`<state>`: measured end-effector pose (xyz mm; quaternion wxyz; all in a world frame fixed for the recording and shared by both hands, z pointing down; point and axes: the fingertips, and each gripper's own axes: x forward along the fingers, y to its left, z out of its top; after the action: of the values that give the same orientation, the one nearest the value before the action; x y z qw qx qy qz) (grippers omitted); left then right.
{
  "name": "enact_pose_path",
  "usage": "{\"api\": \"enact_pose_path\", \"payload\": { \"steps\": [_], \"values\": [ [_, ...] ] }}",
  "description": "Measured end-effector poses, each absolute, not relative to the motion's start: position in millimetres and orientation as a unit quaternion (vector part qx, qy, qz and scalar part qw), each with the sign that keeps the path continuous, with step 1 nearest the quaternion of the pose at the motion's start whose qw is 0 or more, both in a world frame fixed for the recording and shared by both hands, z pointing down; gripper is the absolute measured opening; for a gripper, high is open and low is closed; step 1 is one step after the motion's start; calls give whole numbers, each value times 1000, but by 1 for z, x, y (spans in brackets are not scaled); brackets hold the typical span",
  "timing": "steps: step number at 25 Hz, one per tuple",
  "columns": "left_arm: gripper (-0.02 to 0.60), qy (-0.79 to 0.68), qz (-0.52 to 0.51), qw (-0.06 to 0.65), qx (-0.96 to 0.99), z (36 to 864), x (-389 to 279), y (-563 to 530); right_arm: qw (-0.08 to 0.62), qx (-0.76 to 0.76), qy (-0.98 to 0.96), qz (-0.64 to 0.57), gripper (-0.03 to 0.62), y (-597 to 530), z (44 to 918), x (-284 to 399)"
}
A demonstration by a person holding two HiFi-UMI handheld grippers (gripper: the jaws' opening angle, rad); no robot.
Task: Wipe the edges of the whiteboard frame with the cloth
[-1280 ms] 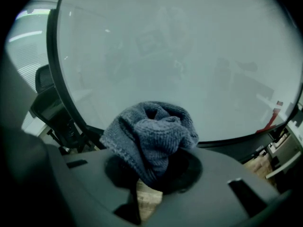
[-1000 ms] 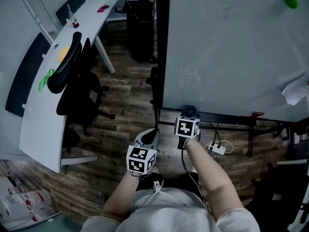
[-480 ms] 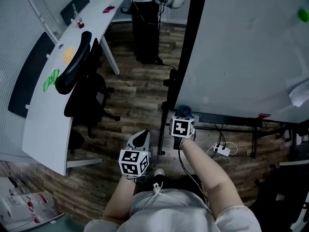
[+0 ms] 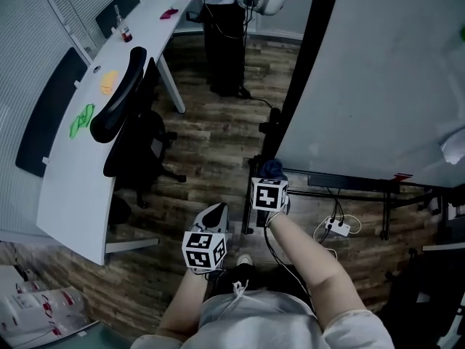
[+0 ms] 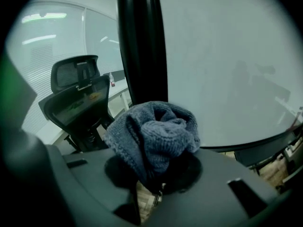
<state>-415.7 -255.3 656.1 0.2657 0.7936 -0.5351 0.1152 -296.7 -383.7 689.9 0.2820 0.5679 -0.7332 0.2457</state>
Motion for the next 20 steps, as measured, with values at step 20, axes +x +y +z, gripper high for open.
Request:
{"api": "enact_pose_path", "payload": {
  "steps": [20],
  "values": [
    [18,-480,85,173,856,561,-269,-255,165,531,-812,178,77,-309,578,-157]
  ]
}}
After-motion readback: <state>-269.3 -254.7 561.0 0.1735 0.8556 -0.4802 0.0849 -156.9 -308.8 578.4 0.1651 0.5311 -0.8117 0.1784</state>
